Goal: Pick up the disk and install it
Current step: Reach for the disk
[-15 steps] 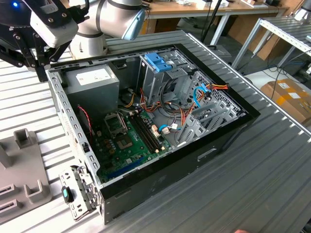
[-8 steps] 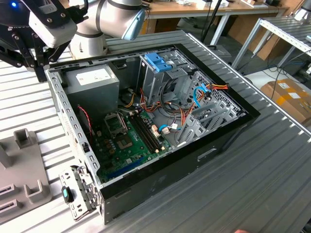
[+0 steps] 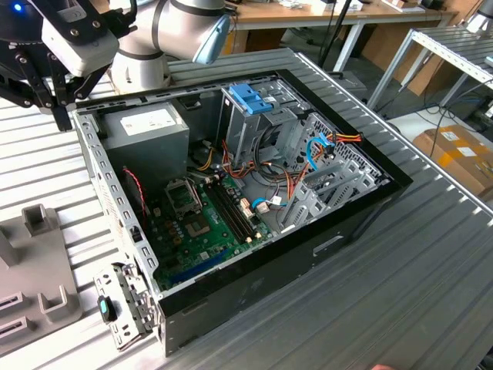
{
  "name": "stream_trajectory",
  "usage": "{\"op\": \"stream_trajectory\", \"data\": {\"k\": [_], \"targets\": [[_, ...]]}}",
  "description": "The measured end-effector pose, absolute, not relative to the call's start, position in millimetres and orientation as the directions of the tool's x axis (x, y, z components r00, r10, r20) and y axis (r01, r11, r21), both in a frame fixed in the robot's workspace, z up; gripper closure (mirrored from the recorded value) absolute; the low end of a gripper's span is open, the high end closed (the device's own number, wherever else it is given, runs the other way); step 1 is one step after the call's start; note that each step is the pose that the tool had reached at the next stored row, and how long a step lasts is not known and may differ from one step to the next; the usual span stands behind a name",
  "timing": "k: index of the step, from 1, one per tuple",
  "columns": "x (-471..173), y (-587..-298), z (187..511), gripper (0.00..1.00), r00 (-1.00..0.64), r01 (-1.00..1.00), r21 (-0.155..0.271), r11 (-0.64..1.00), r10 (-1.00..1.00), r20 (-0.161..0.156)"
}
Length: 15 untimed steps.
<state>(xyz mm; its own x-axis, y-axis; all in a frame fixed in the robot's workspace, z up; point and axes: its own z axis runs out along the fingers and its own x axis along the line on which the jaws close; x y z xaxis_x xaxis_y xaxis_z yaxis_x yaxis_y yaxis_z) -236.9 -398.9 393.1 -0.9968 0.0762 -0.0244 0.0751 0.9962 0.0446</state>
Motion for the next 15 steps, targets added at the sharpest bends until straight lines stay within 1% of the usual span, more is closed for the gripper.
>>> {"op": "stream_trajectory", "data": {"k": [15], "targets": [[-241.8, -398.9, 393.0, 0.89, -0.997, 0.075, 0.045, 0.996, 0.076, -0.024]]}}
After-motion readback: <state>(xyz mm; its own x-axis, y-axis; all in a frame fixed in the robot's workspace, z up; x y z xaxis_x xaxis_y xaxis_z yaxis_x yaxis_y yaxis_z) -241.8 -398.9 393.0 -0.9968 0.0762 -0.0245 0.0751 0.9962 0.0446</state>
